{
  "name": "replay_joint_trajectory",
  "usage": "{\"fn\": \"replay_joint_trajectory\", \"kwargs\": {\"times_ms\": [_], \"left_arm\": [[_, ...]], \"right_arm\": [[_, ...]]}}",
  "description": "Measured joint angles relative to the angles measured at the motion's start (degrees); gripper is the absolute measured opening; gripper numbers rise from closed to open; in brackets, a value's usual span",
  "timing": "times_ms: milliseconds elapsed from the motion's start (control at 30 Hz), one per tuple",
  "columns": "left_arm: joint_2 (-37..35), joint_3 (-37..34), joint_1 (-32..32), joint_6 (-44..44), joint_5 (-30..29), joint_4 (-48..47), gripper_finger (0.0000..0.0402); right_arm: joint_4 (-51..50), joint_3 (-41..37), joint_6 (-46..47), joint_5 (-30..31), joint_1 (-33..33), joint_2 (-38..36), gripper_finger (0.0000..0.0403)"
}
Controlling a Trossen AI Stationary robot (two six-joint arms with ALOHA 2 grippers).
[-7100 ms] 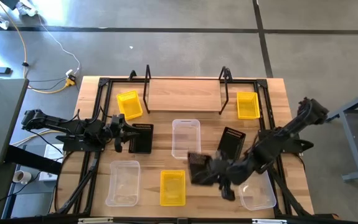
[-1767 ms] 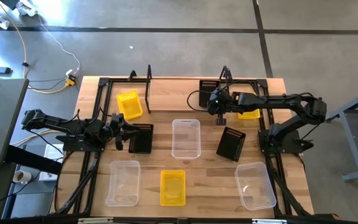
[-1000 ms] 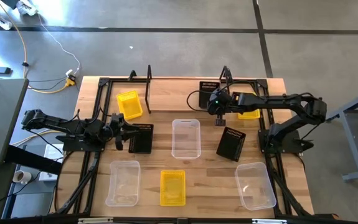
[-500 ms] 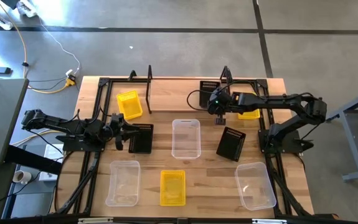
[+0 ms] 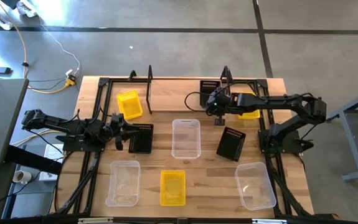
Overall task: Stack baskets on shelf by color
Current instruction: Put the bottom left transparent bin on the shelf
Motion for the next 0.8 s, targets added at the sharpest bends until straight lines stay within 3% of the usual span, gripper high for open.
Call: {"fn": "replay_joint_trajectory", "kwargs": {"times_ms": [433,800], "left_arm": [[0.02,0.0,0.02,-0.13,0.0,0.16,0.0125],[0.0,0.0,0.02,0.02,-0.19,4.98,0.0125]], "right_arm": [[-10.25,9.58,14.74,-0.25,2.27,0.0,0.0067],[-13.68,17.42,37.37,-0.66,8.89,0.0,0.0067]]}}
